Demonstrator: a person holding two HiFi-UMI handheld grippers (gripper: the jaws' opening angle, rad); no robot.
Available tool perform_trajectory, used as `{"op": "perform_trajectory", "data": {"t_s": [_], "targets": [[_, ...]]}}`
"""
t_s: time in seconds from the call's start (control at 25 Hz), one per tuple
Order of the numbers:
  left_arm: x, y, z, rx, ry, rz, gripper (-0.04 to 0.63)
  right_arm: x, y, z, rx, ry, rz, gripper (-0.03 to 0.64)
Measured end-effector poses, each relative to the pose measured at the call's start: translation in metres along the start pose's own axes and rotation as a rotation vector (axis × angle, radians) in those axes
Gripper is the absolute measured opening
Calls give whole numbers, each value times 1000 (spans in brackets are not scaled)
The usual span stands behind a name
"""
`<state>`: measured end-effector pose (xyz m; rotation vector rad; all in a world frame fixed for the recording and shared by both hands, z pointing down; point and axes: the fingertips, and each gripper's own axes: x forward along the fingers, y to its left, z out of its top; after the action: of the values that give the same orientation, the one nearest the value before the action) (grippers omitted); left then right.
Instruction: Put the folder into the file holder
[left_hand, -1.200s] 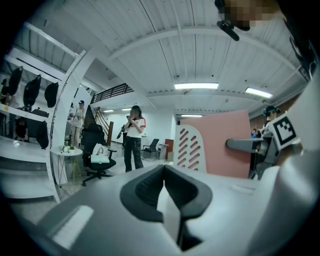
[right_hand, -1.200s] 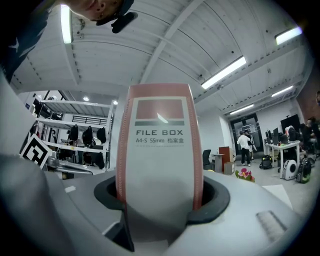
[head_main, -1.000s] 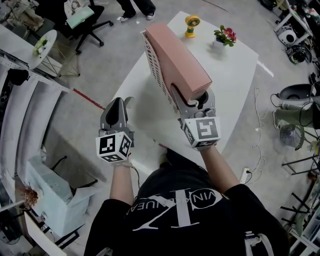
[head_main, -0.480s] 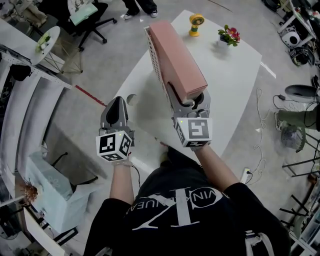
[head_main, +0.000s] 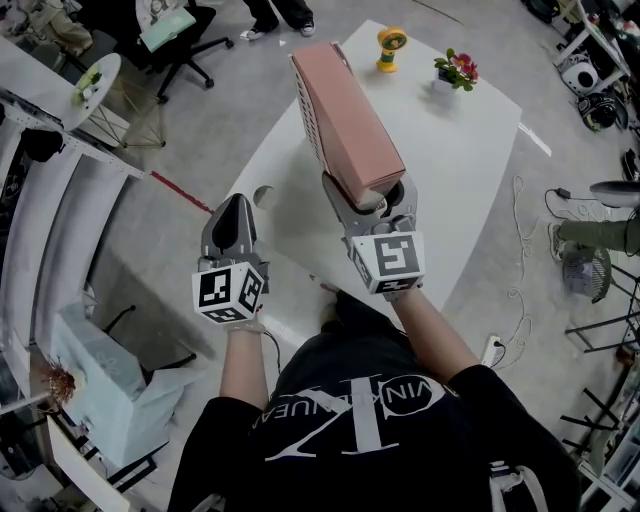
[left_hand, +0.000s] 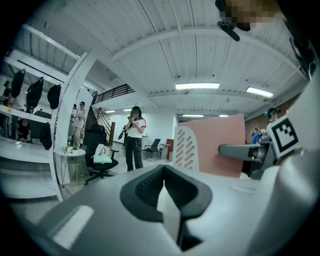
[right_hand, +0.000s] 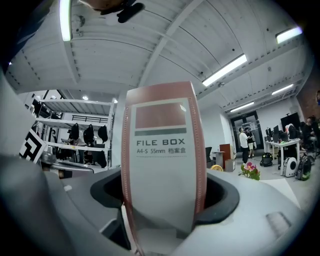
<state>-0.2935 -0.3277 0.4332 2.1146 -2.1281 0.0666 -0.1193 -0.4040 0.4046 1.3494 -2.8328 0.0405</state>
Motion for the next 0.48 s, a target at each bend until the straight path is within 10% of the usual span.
{"op": "perform_trajectory", "data": {"t_s": [0.48], "targets": [[-16, -12, -3, 5, -3, -27, 0, -28, 1, -2, -12, 8, -16, 396]]}}
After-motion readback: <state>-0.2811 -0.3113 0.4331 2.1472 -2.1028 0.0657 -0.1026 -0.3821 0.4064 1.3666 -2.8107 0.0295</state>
